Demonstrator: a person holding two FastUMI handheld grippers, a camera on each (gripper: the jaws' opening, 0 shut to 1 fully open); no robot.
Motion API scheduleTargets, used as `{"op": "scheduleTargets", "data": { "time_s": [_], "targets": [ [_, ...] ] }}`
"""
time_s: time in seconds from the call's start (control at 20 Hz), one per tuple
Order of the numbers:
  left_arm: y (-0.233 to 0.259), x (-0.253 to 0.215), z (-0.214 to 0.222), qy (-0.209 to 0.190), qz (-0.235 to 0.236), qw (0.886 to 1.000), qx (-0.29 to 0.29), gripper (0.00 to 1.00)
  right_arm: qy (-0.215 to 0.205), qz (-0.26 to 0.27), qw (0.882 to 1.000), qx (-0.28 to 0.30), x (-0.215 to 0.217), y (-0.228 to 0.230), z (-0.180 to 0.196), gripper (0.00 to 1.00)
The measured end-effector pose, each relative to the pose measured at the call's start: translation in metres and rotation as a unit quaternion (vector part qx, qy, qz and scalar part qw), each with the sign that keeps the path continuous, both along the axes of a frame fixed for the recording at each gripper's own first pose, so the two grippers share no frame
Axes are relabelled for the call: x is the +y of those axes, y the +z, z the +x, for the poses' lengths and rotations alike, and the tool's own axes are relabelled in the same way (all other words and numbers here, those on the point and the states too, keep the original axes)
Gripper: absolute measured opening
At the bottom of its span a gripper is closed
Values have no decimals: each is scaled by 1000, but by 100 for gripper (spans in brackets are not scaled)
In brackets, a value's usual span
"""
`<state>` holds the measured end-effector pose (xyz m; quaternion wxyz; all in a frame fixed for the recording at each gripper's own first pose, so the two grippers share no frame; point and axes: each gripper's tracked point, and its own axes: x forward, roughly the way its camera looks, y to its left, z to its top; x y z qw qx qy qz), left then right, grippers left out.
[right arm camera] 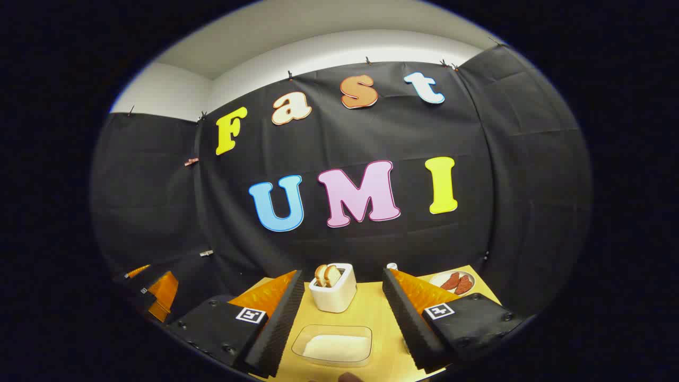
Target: Close the left gripper, press the button to open the rice cooker; take a wooden spoon from the chopstick holder with the right hand, scoop a spoonful of rice and pour it into the rice cooker, then put the wooden spoon back into the chopstick holder.
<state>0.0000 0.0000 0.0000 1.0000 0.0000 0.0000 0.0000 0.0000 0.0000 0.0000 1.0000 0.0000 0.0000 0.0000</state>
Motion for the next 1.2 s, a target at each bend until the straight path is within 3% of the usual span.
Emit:
{"op": "scheduleTargets", "data": {
  "time_s": [0.15,0.25,0.45,0.7,1.2],
  "targets": [
    [12,-6,-8,-8,-35,999,-6,93,6,-25,1000,-7,4,12,-6,93],
    [11,1,-7,-15,-25,1000,-6,96,3,-48,999,-15,7,16,-13,93],
    [15,15,-9,-21,-17,1000,-15,94,12,-64,998,-11,22,6,-26,93],
    [-14,29,-14,-2,-45,999,18,94,0,-51,999,0,15,-9,-36,93],
    [-24,37,-6,6,-36,999,19,97,-27,-44,999,9,0,-24,-34,93]
  ]
}}
